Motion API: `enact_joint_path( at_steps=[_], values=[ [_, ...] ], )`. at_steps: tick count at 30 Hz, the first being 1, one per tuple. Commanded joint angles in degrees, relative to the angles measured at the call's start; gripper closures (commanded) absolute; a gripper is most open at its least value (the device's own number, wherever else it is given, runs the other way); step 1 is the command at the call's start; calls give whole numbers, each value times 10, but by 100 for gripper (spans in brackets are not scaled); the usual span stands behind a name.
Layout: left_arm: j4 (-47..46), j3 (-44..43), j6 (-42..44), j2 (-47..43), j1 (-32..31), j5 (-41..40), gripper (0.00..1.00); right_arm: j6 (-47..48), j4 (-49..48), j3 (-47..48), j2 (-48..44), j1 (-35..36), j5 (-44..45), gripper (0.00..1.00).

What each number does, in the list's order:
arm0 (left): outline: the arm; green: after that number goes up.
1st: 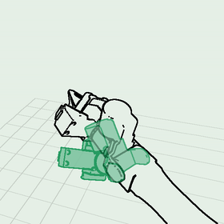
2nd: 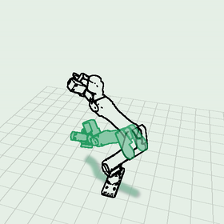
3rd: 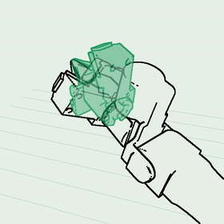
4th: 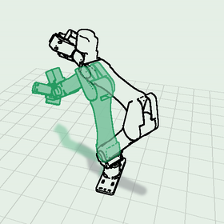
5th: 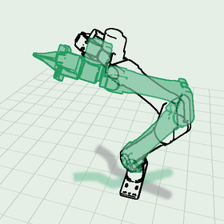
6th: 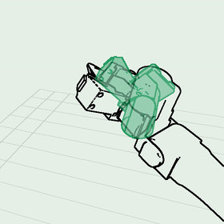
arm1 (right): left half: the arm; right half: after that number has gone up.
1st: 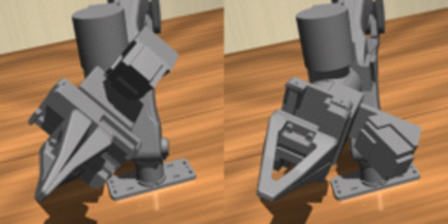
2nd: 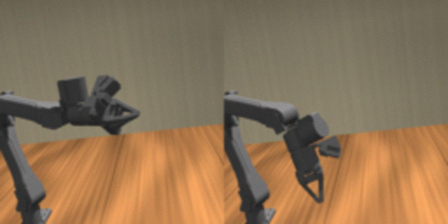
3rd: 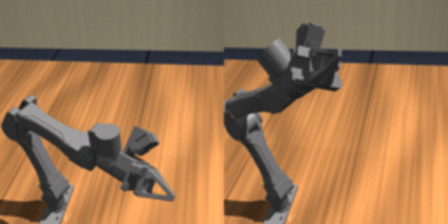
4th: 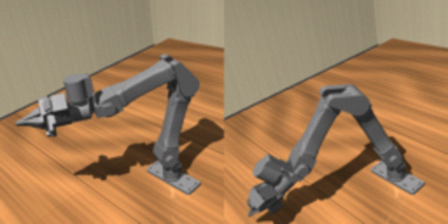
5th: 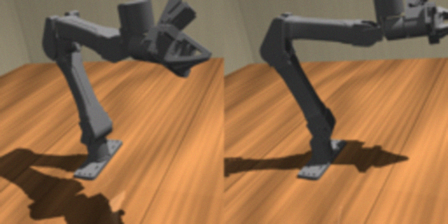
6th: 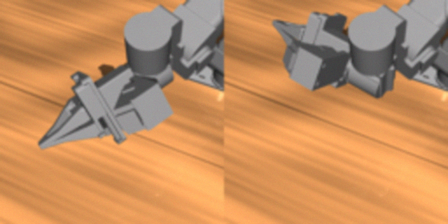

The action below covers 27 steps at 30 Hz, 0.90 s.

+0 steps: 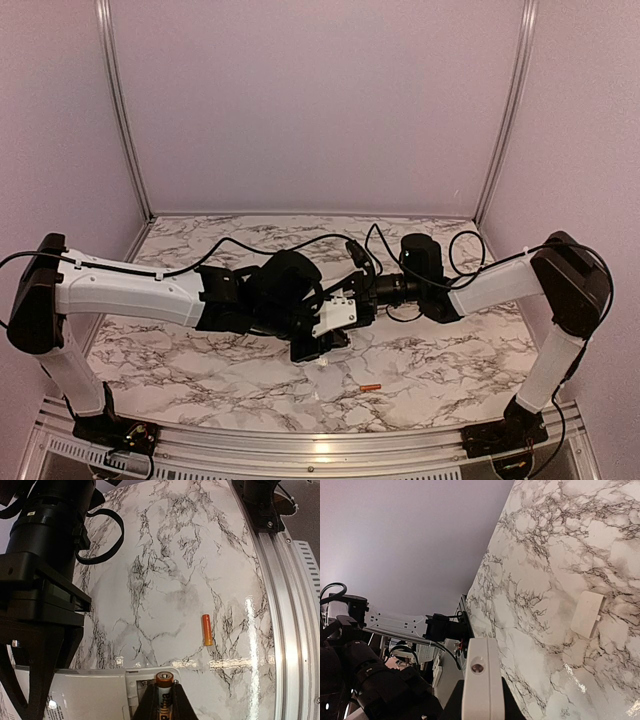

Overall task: Load the batteries into the remote control
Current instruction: Load the battery into the battery compartment.

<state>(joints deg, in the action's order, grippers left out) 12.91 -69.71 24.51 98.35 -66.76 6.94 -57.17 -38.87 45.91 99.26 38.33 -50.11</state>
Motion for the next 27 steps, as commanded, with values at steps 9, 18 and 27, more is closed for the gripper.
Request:
enact_joint_path(
  at_steps=[9,18,27],
  values=[
    [94,10,-16,31,10,-30,100,-7,-10,5,-30,-8,-13,100],
    [113,20,-24,45,15,-32,100,-6,-11,5,-40,-11,-14,100],
    [130,19,-24,63,22,-32,100,-5,-13,1,-49,-18,-16,100]
  ],
)
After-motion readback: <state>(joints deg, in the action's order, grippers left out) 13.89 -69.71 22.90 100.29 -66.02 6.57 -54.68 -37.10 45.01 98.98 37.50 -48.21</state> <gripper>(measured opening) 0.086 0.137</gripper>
